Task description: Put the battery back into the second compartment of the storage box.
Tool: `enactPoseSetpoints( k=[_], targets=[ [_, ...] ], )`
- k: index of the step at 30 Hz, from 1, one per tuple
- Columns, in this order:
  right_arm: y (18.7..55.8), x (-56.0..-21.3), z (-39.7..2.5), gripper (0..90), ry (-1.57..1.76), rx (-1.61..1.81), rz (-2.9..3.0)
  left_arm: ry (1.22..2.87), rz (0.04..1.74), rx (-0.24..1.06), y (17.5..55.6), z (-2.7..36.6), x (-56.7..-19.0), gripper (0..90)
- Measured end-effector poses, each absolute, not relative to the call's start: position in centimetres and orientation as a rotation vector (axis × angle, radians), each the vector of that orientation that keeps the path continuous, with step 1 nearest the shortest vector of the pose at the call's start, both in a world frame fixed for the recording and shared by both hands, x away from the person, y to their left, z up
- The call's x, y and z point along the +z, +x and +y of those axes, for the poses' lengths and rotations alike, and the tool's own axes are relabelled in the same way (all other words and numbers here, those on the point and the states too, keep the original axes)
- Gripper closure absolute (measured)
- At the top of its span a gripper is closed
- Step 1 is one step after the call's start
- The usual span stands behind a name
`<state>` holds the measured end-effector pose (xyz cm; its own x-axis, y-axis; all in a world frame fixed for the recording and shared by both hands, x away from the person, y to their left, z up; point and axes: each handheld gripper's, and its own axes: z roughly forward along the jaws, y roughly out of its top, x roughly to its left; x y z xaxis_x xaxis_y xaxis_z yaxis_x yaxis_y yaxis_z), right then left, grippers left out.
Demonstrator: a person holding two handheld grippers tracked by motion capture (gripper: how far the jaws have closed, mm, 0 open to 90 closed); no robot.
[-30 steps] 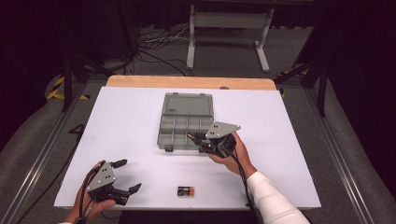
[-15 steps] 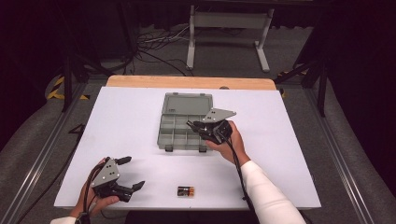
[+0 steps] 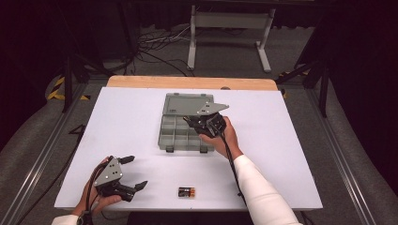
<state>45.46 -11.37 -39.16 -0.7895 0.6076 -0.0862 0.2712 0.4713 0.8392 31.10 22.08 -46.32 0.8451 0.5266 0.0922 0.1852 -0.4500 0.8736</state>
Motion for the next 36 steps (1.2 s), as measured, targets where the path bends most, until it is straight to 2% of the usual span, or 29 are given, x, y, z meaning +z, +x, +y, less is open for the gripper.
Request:
enactPoseSetpoints(
  k=[36],
  targets=[
    [48.6,-40.6,-7.1,77.7,0.815,1.103,2.397,2.026,0.498,0.427,31.1,22.2,-46.2,4.9]
  ],
)
